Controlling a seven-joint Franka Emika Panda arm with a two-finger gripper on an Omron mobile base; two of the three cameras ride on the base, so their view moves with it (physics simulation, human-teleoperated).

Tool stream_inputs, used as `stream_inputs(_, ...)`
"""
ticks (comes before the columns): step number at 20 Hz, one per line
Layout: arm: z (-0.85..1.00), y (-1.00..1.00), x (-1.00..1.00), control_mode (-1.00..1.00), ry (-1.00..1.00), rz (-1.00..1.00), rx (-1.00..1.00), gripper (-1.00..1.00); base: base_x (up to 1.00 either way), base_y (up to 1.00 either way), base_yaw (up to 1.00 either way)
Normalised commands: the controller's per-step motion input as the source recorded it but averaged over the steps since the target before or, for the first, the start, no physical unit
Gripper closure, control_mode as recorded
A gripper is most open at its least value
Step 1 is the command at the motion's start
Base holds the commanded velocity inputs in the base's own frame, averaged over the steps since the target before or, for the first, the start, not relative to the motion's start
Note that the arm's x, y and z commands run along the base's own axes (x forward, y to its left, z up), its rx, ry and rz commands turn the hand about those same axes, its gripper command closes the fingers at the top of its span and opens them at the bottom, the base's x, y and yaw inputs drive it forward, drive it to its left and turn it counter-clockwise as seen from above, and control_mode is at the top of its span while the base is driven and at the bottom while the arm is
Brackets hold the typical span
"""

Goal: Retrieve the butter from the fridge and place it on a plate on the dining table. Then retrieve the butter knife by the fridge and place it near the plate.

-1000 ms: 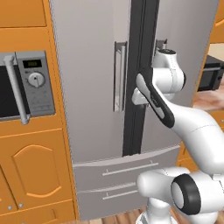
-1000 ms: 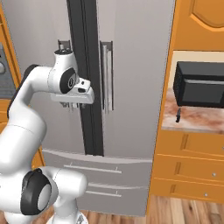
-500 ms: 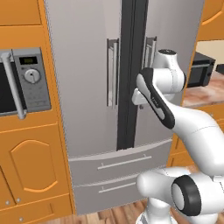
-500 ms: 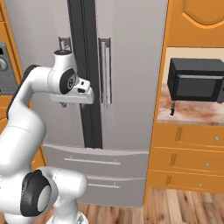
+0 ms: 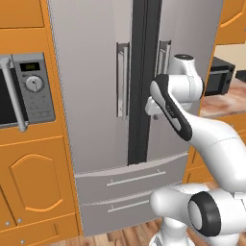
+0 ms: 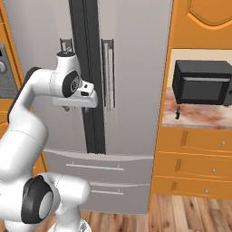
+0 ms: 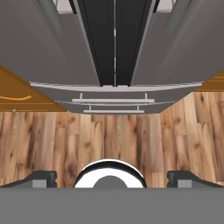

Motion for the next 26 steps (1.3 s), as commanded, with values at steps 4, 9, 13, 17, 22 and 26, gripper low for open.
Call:
stream_inputs(4,0.00,-0.11,0.10,-1.00,-0.13,0.00,0.00,-1.00,0.00,0.00,0.00)
stream_inputs(9,0.00,-0.31,0.29,-1.00,-0.34,0.02,0.00,-1.00,0.00,0.00,0.00)
stream_inputs(13,0.04,-0.39,0.30,-1.00,-0.20,0.04,0.00,-1.00,0.00,0.00,0.00)
stream_inputs(17,0.01,-0.20,0.58,-1.00,-0.03,0.01,0.00,-1.00,0.00,0.00,0.00)
stream_inputs(22,0.05,-0.05,0.58,-1.00,0.00,0.00,0.00,-1.00,0.00,0.00,0.00)
stream_inputs(26,0.11,-0.13,0.38,-1.00,-0.03,0.00,0.00,-1.00,0.00,0.00,0.00)
